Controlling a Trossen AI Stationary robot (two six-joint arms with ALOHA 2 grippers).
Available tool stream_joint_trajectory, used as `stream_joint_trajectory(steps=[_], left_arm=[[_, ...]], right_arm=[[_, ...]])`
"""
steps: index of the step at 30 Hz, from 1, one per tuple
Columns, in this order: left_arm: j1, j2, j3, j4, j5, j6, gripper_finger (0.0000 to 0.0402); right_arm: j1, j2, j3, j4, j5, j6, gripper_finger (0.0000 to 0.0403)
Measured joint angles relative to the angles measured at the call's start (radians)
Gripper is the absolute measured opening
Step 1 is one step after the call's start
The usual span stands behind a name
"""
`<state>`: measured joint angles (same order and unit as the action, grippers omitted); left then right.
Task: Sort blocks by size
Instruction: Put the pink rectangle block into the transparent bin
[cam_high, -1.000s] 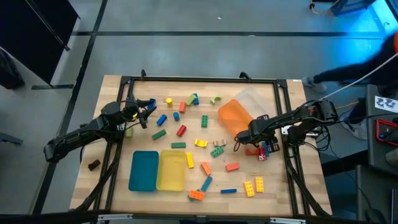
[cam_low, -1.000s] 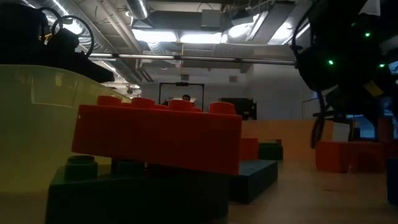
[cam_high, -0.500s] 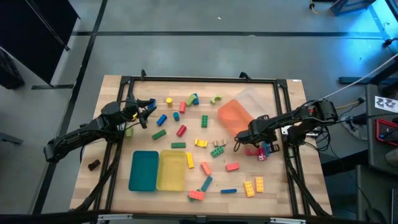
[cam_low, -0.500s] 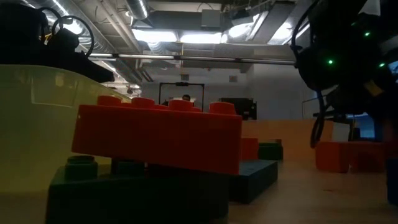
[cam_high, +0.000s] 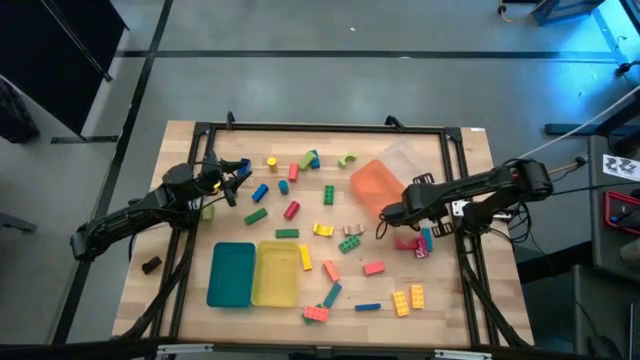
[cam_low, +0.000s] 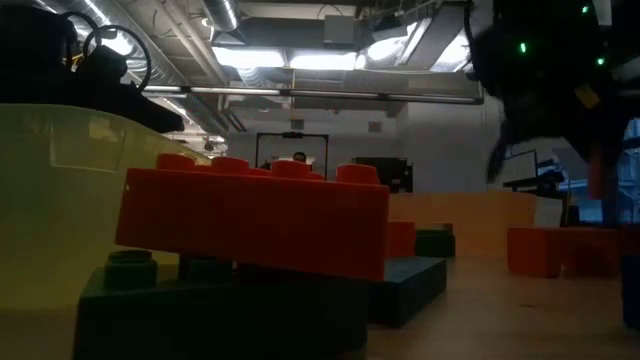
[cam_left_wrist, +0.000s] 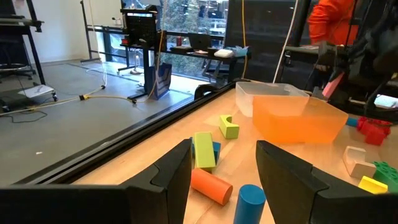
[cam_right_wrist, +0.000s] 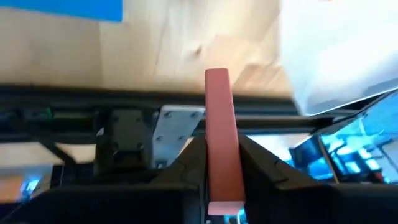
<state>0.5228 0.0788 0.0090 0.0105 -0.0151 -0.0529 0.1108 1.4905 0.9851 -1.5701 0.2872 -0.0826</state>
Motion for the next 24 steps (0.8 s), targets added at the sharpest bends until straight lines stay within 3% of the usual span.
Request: stream_joint_trajectory(steps=[5, 11, 24], left_arm=[[0.0, 0.0, 0.0, 0.0, 0.0, 0.0, 0.0164], [0.0, 0.0, 0.0, 0.0, 0.0, 0.0, 0.0164], [0.0, 0.0, 0.0, 0.0, 0.0, 0.0, 0.0164]], right_arm=[[-0.015, -0.097, 0.031, 0.0, 0.115, 0.0, 0.0073], [-0.138, -0.173, 0.032, 0.063, 0.237, -0.004, 0.0065], [-0.413, -0.18, 0.031, 0.414, 0.237, -0.264, 0.008]])
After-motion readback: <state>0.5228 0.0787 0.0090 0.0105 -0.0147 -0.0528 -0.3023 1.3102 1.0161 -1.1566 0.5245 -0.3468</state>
